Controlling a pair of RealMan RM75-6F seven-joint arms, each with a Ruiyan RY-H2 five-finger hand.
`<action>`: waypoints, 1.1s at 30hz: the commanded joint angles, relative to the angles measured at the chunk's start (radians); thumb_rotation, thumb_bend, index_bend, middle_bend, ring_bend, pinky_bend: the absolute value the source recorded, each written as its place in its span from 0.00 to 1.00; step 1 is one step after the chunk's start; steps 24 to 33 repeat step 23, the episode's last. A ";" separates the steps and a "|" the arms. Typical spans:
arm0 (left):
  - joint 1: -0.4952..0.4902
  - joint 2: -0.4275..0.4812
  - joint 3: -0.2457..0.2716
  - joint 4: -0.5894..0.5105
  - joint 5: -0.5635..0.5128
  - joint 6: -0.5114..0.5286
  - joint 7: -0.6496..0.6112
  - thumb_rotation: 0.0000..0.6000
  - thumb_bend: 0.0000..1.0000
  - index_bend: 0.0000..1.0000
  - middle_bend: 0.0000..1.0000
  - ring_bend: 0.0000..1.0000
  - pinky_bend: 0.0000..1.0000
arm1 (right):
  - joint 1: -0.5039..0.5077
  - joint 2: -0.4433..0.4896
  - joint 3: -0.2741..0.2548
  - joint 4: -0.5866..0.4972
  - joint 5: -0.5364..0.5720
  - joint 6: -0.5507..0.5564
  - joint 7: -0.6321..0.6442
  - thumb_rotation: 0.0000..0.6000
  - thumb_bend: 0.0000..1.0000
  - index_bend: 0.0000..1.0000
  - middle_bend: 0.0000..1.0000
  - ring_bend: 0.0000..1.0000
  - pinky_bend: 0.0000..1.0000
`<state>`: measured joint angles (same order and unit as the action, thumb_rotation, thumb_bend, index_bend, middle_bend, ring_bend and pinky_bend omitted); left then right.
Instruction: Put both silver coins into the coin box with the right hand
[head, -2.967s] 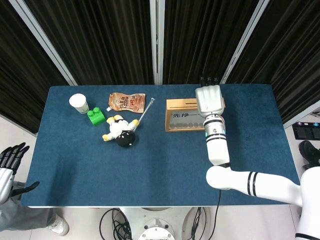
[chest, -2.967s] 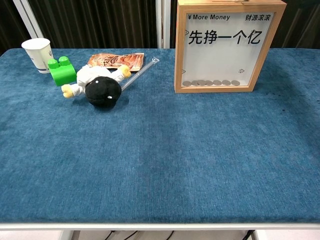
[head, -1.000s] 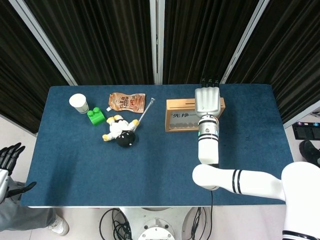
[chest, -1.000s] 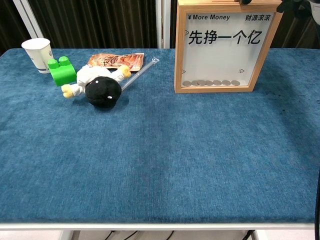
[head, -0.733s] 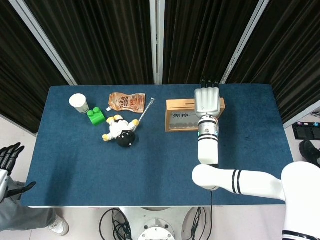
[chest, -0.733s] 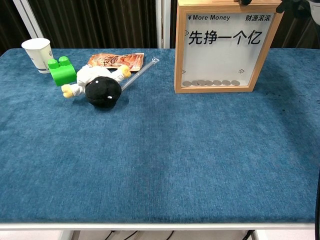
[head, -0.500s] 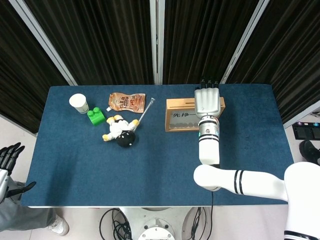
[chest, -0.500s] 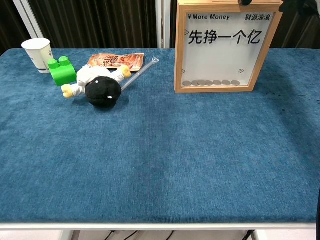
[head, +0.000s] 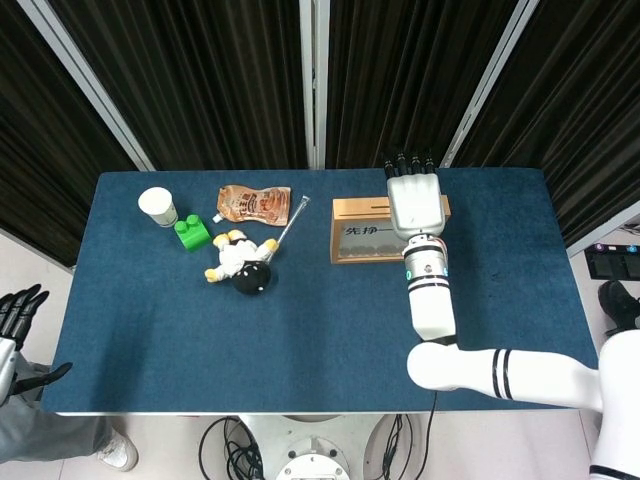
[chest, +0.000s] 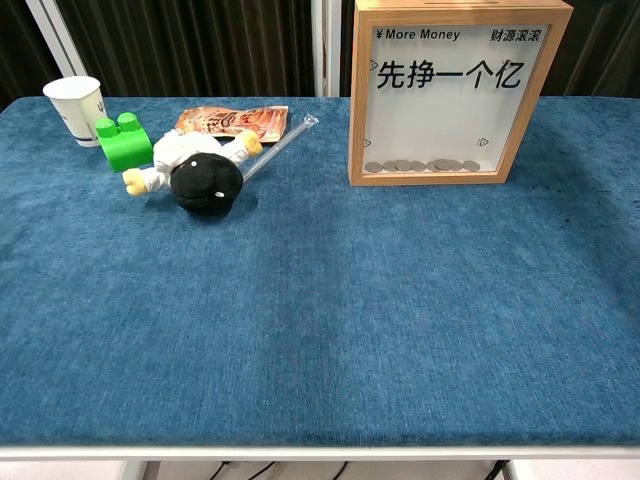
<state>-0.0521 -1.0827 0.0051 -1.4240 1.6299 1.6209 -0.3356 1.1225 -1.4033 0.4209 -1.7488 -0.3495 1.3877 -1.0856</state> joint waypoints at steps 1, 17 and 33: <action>0.002 -0.001 -0.001 0.001 -0.003 0.001 0.000 1.00 0.06 0.06 0.01 0.00 0.00 | -0.147 0.135 -0.104 -0.190 -0.249 0.059 0.145 1.00 0.35 0.00 0.00 0.00 0.00; 0.004 -0.018 -0.022 -0.028 -0.035 -0.008 0.192 1.00 0.06 0.06 0.01 0.00 0.00 | -0.873 0.077 -0.631 0.363 -1.073 0.381 0.911 1.00 0.21 0.00 0.00 0.00 0.00; 0.007 -0.026 -0.032 -0.049 -0.060 -0.013 0.268 1.00 0.06 0.06 0.01 0.00 0.00 | -0.933 0.039 -0.592 0.443 -1.060 0.347 0.957 1.00 0.21 0.00 0.00 0.00 0.00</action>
